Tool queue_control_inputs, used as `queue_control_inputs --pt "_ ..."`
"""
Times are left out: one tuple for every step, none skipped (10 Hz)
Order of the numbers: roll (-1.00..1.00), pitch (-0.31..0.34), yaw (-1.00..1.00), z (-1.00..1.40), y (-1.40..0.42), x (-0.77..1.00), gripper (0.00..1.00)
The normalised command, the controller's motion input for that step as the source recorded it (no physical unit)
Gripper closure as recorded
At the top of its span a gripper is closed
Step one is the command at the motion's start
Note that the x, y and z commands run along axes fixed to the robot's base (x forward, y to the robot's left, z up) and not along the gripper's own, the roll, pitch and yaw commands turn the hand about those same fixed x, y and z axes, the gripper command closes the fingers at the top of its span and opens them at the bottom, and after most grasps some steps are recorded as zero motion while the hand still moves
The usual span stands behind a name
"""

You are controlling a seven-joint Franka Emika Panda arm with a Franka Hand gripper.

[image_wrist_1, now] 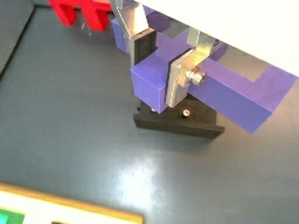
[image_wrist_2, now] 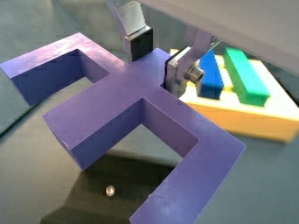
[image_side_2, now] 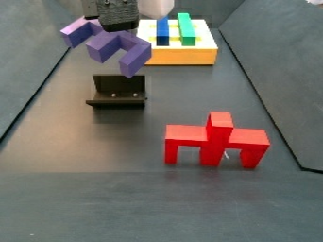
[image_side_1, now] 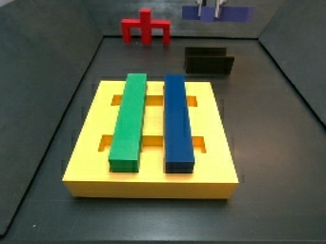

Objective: Pick up the purple object. Move up. Place the purple object on the fixture. Regrasp the purple object. Move to above the board. Insert the purple object.
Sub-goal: Place the purple object on the fixture.

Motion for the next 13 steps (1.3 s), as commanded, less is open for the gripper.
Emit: queue_control_inputs --pt "-0.65 0.197 0.27 0.25 0.0 0.35 1.0" --pt "-0.66 0.197 0.25 0.26 0.0 0.39 1.0" --pt "-0.63 0.191 0.2 0.25 0.0 0.41 1.0" --pt "-0.6 0.197 0.08 0.25 -0.02 0.33 1.0" --pt "-0.62 0.194 0.05 0.24 -0.01 0.35 1.0" --pt "-0.66 0.149 0.01 0.18 0.0 0.36 1.0" --pt "-0.74 0.066 0.0 0.08 0.0 0.37 1.0" --pt "-0.81 0.077 0.0 0.07 0.02 0.34 1.0" --pt "-0.68 0.214 0.02 0.05 0.0 0.15 1.0" --pt "-0.53 0.511 0.05 0.0 0.0 0.0 1.0" --pt "-0.38 0.806 0.09 -0.09 0.06 -0.03 1.0" --pt "-0.18 0.871 0.15 -0.12 0.07 -0.12 1.0" --pt "-0.21 0.734 0.18 -0.11 0.11 -0.18 1.0"
